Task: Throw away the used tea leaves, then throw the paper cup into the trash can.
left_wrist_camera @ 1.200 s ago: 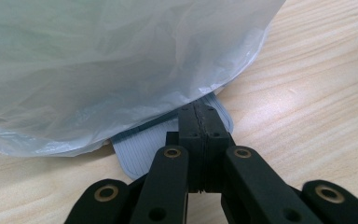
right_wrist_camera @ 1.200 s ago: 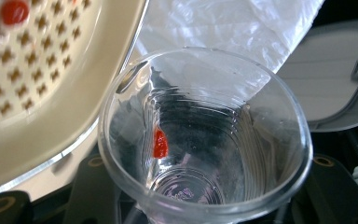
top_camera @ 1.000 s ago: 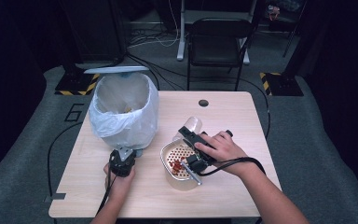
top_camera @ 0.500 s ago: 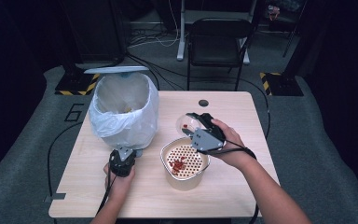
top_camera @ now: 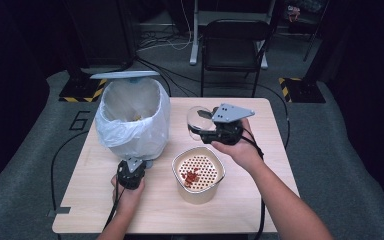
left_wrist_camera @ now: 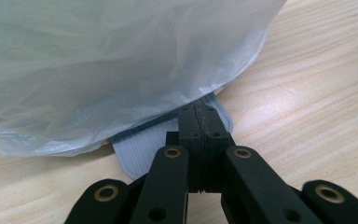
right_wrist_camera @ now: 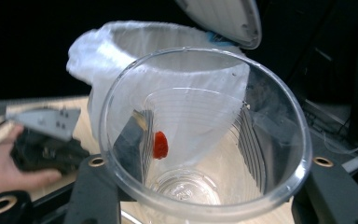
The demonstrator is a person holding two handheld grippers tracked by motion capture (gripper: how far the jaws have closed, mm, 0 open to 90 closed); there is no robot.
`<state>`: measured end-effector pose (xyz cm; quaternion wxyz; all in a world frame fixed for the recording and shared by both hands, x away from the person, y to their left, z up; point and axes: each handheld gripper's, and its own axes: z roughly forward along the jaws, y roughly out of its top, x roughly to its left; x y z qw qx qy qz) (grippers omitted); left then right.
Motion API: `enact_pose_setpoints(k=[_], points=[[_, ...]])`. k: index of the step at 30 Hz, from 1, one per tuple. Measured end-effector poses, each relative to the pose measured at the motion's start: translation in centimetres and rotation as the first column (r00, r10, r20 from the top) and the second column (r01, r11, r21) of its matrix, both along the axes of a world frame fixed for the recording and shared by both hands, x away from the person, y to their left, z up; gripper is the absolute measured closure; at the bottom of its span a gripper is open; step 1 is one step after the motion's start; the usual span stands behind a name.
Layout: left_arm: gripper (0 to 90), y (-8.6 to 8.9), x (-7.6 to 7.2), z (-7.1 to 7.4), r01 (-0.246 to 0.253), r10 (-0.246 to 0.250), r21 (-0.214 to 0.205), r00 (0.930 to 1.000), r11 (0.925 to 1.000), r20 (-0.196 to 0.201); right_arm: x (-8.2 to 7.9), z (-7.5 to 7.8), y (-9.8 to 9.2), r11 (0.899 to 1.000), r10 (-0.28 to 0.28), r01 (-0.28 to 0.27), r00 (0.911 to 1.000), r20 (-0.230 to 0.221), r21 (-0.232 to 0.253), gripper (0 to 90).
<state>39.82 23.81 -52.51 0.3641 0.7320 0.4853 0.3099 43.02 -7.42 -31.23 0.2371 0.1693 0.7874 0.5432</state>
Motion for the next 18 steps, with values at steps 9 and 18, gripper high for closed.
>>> enact_pose_setpoints(k=[9, 18], points=[[89.5, -0.1, 0.0, 0.0, -0.005, 0.005, -0.007, 1.0000, 1.0000, 0.005, 0.1, 2.9, 1.4, 0.999, 0.002, -0.002, 0.9999, -0.012, -0.036, 44.9], [89.5, 0.1, 0.0, 0.1, -0.001, 0.000, 0.013, 1.0000, 0.9999, 0.008, 0.9, 4.4, 4.3, 0.998, 0.027, -0.031, 0.9971, -0.072, -0.054, 45.2]])
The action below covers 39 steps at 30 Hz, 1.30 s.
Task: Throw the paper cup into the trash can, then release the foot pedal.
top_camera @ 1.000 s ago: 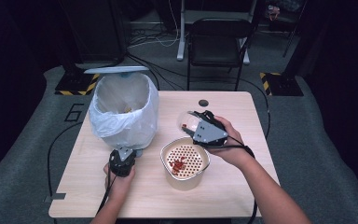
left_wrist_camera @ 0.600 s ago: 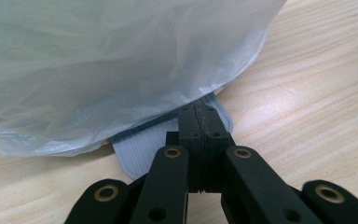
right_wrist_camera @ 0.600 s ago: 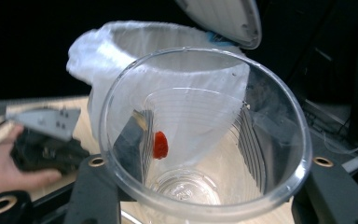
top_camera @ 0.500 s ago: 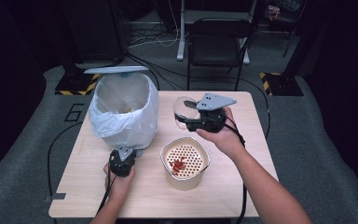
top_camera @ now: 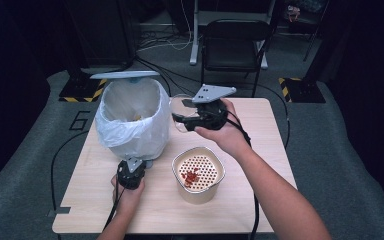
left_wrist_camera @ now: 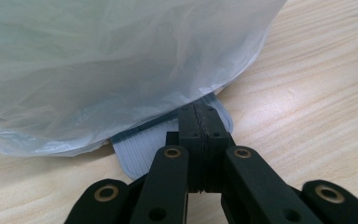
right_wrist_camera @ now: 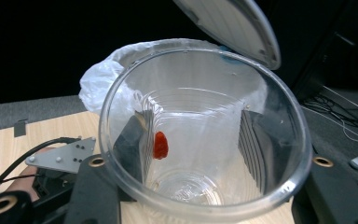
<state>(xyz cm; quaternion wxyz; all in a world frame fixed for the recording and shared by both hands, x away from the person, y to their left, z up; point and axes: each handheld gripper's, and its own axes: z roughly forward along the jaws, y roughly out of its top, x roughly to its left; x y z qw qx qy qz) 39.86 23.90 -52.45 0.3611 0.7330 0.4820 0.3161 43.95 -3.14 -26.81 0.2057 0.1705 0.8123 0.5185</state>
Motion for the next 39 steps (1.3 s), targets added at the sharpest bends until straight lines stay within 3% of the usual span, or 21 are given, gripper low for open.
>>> enact_pose_setpoints(k=[6, 14, 20, 27, 30, 39], points=[[89.5, 0.0, 0.0, 0.0, 0.000, 0.000, -0.004, 1.0000, 1.0000, 0.000, 0.0, 0.1, 2.0, 0.999, 0.044, -0.044, 0.9987, -0.026, 0.005, 45.1], [89.6, 0.0, 0.0, 0.1, 0.002, -0.002, -0.002, 1.0000, 1.0000, -0.009, 1.0, 1.0, 3.8, 0.999, 0.030, -0.028, 0.9965, -0.078, 0.027, 45.1], [89.6, 0.0, 0.0, 0.0, 0.001, -0.001, -0.003, 1.0000, 1.0000, -0.007, 1.1, 2.1, 5.1, 0.998, 0.056, -0.053, 0.9957, -0.074, 0.039, 44.9], [89.5, 0.1, 0.0, 0.0, 0.003, -0.003, -0.005, 1.0000, 1.0000, -0.008, 1.9, 2.1, 8.2, 0.997, 0.071, -0.068, 0.9911, -0.113, 0.033, 44.8], [89.6, 0.1, 0.0, 0.1, 0.002, -0.002, -0.005, 0.9999, 1.0000, -0.011, 2.6, 1.9, 9.2, 0.998, 0.062, -0.059, 0.9893, -0.132, 0.030, 44.8], [90.0, -0.3, 0.1, 0.0, 0.001, -0.001, 0.025, 0.9999, 0.9997, -0.015, 4.2, 2.0, 11.0, 0.999, 0.031, -0.028, 0.9907, -0.132, 0.022, 44.4]])
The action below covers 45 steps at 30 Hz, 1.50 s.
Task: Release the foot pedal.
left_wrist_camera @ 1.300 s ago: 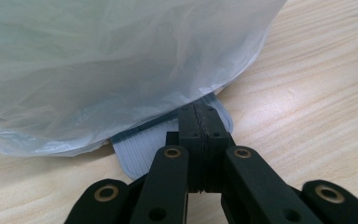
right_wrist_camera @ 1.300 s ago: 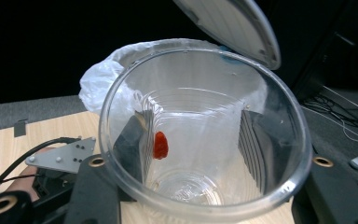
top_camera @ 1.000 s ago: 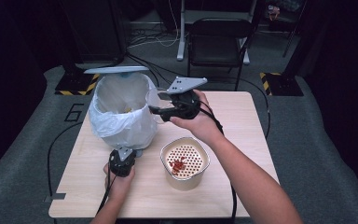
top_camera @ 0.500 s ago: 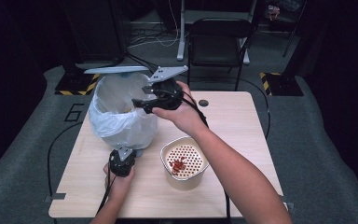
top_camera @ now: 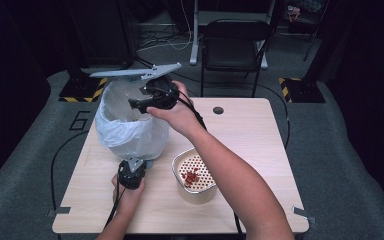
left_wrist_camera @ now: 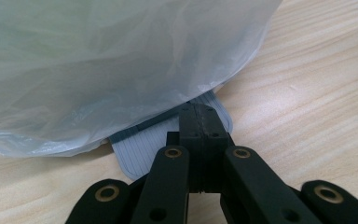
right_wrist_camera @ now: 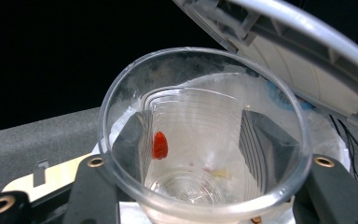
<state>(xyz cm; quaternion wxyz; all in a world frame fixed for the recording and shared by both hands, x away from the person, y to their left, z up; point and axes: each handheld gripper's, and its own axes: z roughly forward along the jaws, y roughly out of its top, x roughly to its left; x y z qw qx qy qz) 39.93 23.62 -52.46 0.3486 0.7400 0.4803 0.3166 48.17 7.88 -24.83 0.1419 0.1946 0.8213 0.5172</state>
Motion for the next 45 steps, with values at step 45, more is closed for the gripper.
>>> enact_pose_setpoints(k=[45], points=[[90.0, 0.3, 0.1, 0.0, 0.003, -0.004, -0.031, 1.0000, 0.9995, -0.008, 0.2, -4.1, 0.2, 0.981, -0.190, 0.193, 0.9799, -0.060, 0.039, 18.1]])
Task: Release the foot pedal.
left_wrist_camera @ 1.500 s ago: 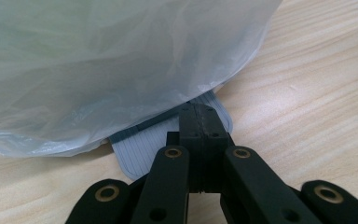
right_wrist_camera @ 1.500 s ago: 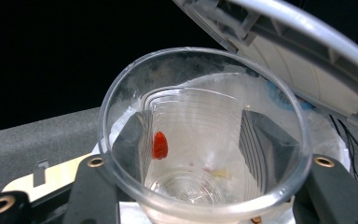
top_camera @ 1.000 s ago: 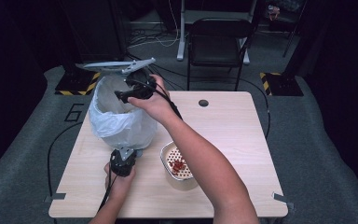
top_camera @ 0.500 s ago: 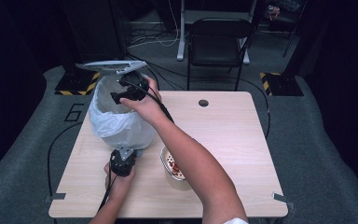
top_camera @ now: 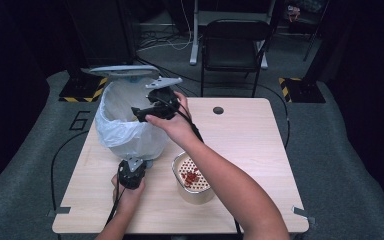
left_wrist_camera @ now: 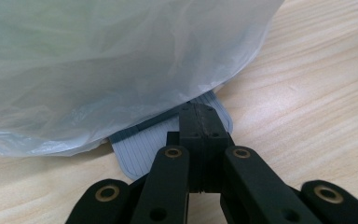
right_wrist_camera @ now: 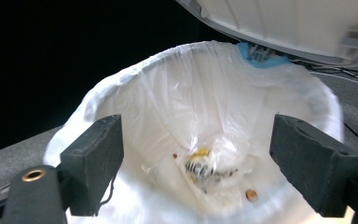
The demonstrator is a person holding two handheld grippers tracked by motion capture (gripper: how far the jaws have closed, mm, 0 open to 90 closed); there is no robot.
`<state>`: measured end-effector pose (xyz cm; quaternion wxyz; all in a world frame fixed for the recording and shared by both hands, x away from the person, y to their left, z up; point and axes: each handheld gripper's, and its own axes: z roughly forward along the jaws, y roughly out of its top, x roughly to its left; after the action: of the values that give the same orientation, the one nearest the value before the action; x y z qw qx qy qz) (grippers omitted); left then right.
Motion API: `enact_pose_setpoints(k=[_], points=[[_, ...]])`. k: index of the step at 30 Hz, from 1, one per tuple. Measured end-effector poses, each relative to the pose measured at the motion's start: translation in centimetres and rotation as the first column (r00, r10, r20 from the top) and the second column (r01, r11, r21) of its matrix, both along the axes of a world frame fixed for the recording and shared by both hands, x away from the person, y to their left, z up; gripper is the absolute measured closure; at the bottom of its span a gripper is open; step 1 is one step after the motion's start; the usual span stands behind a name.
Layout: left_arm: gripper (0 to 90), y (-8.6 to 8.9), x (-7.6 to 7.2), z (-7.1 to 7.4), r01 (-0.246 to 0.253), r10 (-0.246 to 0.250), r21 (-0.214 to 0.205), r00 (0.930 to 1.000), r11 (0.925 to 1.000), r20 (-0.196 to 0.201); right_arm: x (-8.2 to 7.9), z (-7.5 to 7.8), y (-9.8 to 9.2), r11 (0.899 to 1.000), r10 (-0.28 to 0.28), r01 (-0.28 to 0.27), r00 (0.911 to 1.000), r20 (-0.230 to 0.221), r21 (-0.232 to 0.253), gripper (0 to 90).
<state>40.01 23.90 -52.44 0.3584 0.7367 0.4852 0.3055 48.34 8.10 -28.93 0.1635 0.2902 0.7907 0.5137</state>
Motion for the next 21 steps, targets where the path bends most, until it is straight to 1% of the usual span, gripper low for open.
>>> enact_pose_setpoints(k=[1, 2, 3, 4, 5, 6, 7, 8, 9, 10, 12, 13, 14, 15, 16, 18, 20, 21], points=[[89.8, 0.1, 0.0, 0.0, 0.002, -0.002, -0.008, 1.0000, 1.0000, -0.004, -0.5, 0.1, -0.8, 1.000, 0.005, -0.005, 1.0000, -0.004, 0.006, 19.4], [89.6, 0.3, 0.0, 0.0, 0.005, -0.005, -0.021, 1.0000, 0.9998, 0.001, -0.8, 0.1, -1.5, 1.000, 0.007, -0.007, 1.0000, 0.001, 0.006, 20.3], [88.2, 0.4, 0.0, 0.0, 0.010, -0.010, -0.025, 0.9999, 0.9996, -0.001, -1.4, -0.1, -2.7, 1.000, 0.000, 0.000, 0.9999, 0.011, 0.003, 21.8], [86.8, 0.6, 0.0, 0.0, 0.016, -0.016, -0.028, 0.9998, 0.9995, 0.006, -1.9, -0.2, -3.7, 1.000, -0.013, 0.013, 0.9998, 0.016, -0.003, 23.2], [84.8, 0.8, 0.0, 0.0, 0.026, -0.026, -0.033, 0.9997, 0.9991, 0.004, -2.3, -0.4, -4.8, 0.999, -0.034, 0.034, 0.9992, 0.020, -0.003, 24.6], [82.6, 1.0, 0.0, 0.0, 0.040, -0.040, -0.064, 0.9992, 0.9972, 0.007, -2.6, -0.6, -5.9, 0.999, -0.053, 0.053, 0.9982, 0.028, -0.007, 25.0], [69.6, 1.1, 0.0, -0.1, 0.062, -0.065, -0.138, 0.9978, 0.9885, -0.013, -2.7, -0.8, -7.0, 0.998, -0.064, 0.065, 0.9975, 0.029, -0.008, 25.1], [63.9, 1.3, 0.0, 0.0, 0.080, -0.082, -0.131, 0.9966, 0.9882, -0.009, -2.9, -0.9, -8.1, 0.997, -0.080, 0.080, 0.9965, 0.023, -0.006, 25.6], [61.9, 1.3, -0.1, 0.2, 0.081, -0.081, -0.108, 0.9967, 0.9909, -0.003, -3.0, -1.1, -9.0, 0.995, -0.101, 0.101, 0.9943, 0.037, -0.011, 26.2], [59.0, 1.2, -0.2, 0.3, 0.075, -0.076, -0.109, 0.9970, 0.9912, -0.011, -3.1, -1.4, -10.0, 0.993, -0.111, 0.113, 0.9918, 0.062, -0.026, 26.5], [50.9, 1.3, -0.5, 0.6, 0.087, -0.089, -0.114, 0.9960, 0.9897, -0.012, -3.6, -1.8, -11.5, 0.989, -0.134, 0.137, 0.9893, 0.058, -0.058, 27.6], [47.8, 1.2, -0.7, 0.8, 0.100, -0.101, -0.108, 0.9949, 0.9892, -0.006, -3.8, -1.9, -12.2, 0.986, -0.150, 0.154, 0.9866, 0.065, -0.062, 27.6], [45.5, 1.0, -1.0, 1.0, 0.107, -0.107, -0.117, 0.9942, 0.9874, 0.000, -4.1, -2.1, -13.0, 0.984, -0.165, 0.169, 0.9842, 0.066, -0.064, 27.6], [41.6, 1.0, -1.2, 1.2, 0.121, -0.121, -0.095, 0.9926, 0.9882, -0.001, -4.3, -2.3, -13.8, 0.982, -0.171, 0.175, 0.9831, 0.066, -0.066, 27.6], [39.3, 0.9, -1.4, 1.3, 0.128, -0.130, -0.088, 0.9914, 0.9879, -0.017, -4.5, -2.4, -14.5, 0.981, -0.181, 0.184, 0.9819, 0.056, -0.055, 27.7], [39.2, 0.9, -1.6, 1.4, 0.145, -0.149, -0.084, 0.9881, 0.9859, -0.040, -4.8, -2.8, -15.6, 0.981, -0.184, 0.187, 0.9814, 0.054, -0.044, 27.9], [38.0, 1.1, -1.9, 1.6, 0.172, -0.179, -0.096, 0.9819, 0.9804, -0.062, -5.3, -3.3, -16.6, 0.980, -0.192, 0.195, 0.9800, 0.053, -0.051, 27.9], [37.2, 1.2, -2.1, 1.7, 0.185, -0.191, -0.095, 0.9798, 0.9782, -0.060, -5.5, -3.6, -17.0, 0.978, -0.200, 0.204, 0.9779, 0.060, -0.054, 27.9]])
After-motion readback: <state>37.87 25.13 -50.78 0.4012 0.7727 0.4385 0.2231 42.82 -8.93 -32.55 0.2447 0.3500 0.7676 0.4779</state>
